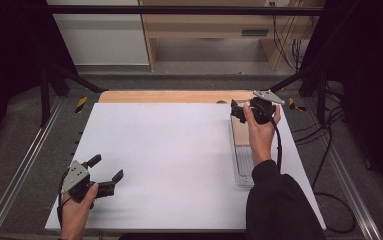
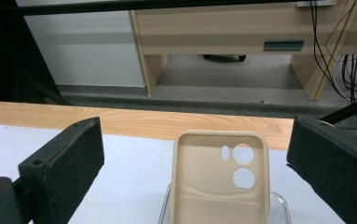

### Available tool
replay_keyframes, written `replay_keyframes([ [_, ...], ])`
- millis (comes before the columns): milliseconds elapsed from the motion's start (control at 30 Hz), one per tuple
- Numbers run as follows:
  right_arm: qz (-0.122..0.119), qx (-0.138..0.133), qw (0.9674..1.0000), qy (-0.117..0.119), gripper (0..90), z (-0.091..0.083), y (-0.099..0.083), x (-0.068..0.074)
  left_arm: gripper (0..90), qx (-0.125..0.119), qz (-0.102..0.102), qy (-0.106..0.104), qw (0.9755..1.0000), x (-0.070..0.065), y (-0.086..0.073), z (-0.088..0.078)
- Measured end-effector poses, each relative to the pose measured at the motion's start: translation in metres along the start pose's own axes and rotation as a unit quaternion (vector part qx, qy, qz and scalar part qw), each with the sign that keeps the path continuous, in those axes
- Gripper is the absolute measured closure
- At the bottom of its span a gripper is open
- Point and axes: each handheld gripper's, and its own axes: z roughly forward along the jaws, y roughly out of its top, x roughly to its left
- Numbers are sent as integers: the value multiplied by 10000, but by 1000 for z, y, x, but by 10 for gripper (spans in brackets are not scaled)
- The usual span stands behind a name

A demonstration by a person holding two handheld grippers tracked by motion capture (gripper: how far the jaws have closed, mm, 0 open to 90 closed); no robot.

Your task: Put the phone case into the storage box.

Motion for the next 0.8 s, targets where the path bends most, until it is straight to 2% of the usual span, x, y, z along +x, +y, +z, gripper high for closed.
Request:
replay_keyframes([
  [800, -68, -64, 9997, 236, 43, -17, 7, 6, 27, -24, 47, -18, 10000, 0, 0, -1],
])
